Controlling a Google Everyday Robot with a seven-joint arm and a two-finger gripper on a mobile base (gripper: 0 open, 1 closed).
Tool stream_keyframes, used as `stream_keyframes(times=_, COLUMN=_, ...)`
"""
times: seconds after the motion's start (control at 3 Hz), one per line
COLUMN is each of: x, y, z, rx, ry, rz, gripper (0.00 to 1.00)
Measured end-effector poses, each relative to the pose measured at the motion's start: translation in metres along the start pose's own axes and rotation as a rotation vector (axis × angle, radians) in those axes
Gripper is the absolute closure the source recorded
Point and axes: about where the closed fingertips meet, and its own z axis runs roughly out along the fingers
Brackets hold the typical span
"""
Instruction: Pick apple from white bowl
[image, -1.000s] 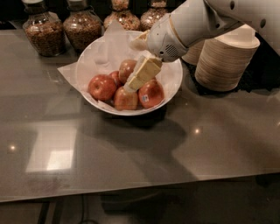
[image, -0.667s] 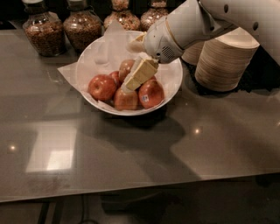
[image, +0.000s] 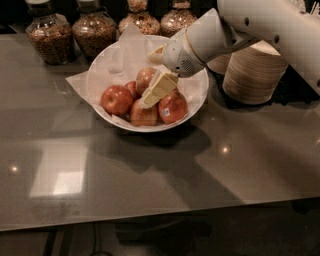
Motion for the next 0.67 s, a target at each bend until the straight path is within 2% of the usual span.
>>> stream_keyframes(times=0.67, x=0.0095, y=-0.006, z=0.0086, rx=-0.012, ry=-0.001, rz=0.018, gripper=0.21)
